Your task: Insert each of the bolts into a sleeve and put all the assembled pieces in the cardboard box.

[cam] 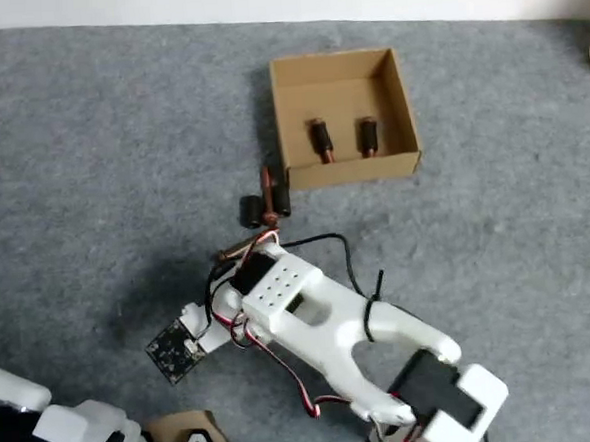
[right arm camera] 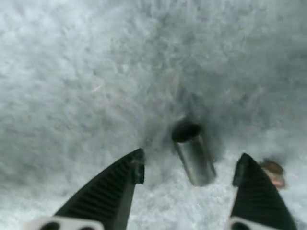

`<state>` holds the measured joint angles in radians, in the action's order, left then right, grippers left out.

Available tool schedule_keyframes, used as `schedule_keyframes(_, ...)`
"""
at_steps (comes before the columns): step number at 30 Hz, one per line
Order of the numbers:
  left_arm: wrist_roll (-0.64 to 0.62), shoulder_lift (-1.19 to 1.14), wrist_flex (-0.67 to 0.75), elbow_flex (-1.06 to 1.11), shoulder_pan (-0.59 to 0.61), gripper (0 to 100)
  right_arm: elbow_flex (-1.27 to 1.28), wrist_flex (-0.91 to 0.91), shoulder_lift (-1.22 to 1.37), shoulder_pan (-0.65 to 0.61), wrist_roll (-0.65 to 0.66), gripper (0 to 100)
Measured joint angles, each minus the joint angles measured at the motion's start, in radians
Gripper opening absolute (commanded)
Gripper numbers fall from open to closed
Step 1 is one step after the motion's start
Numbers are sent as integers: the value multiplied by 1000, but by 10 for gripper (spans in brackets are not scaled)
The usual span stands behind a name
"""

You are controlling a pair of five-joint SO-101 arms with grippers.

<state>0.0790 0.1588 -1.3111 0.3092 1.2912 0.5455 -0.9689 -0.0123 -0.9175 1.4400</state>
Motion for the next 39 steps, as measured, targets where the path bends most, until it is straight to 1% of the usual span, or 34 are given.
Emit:
schedule_keyframes(6,0,0,0,0,0,6,-2,29,75,17,0,248)
schedule_keyframes(8,0,0,0,0,0,6,-5,34,92,17,0,192)
schedule_keyframes(10,0,0,0,0,0,6,-6,35,97,18,0,95)
schedule_keyframes(11,0,0,0,0,0,6,-6,40,97,20,0,30)
schedule_keyframes(12,0,0,0,0,0,6,-8,43,97,25,-2,0)
schedule_keyframes(13,0,0,0,0,0,6,-14,43,97,26,-2,17)
schedule_keyframes(15,0,0,0,0,0,6,-25,43,97,32,-2,2)
schedule_keyframes(21,0,0,0,0,0,6,-34,34,98,57,-5,5)
schedule_keyframes(26,0,0,-37,0,-5,6,-32,-3,64,87,-68,5)
schedule_keyframes(31,29,0,-117,0,-81,6,-28,-17,-78,91,-100,5)
schedule_keyframes(34,35,0,-144,0,-132,6,8,-18,-166,91,-176,5)
schedule_keyframes(39,35,0,-150,0,-239,6,63,-18,-287,94,-276,5)
